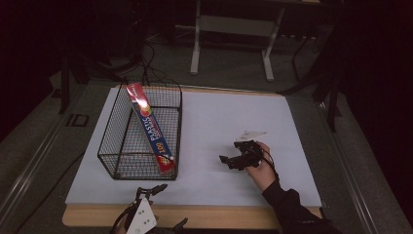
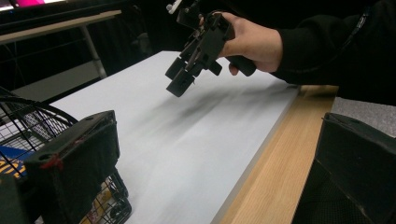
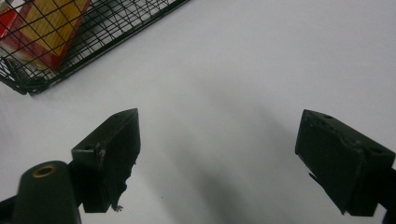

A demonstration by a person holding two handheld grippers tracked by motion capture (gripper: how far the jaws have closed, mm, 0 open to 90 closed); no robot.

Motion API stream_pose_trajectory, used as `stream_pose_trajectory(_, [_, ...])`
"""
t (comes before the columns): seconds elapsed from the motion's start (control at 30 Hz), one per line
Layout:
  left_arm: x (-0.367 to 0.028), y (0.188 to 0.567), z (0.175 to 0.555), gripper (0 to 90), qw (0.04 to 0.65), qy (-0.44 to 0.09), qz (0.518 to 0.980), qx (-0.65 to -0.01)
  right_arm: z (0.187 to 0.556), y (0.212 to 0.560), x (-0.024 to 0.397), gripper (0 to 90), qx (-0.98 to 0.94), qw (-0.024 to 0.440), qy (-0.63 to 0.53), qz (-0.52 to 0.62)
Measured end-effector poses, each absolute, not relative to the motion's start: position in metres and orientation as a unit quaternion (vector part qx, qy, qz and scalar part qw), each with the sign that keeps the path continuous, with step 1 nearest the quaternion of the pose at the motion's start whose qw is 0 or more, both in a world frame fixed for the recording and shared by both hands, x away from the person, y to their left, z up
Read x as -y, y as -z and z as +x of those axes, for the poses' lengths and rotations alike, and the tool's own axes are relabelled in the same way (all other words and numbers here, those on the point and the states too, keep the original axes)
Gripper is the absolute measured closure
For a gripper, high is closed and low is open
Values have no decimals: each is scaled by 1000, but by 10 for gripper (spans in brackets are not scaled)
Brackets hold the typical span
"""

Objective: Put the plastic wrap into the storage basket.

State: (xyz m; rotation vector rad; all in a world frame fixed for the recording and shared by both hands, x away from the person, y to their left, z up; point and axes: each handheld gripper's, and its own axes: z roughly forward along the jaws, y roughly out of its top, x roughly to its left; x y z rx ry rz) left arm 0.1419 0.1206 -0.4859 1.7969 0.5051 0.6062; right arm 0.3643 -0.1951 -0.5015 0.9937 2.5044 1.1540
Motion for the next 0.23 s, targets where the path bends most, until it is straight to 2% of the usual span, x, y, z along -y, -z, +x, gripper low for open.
stream_pose_trajectory(0.23, [-120,486,142,1,556,-256,762,-214,366,502,198,141,-849,106,-391,339])
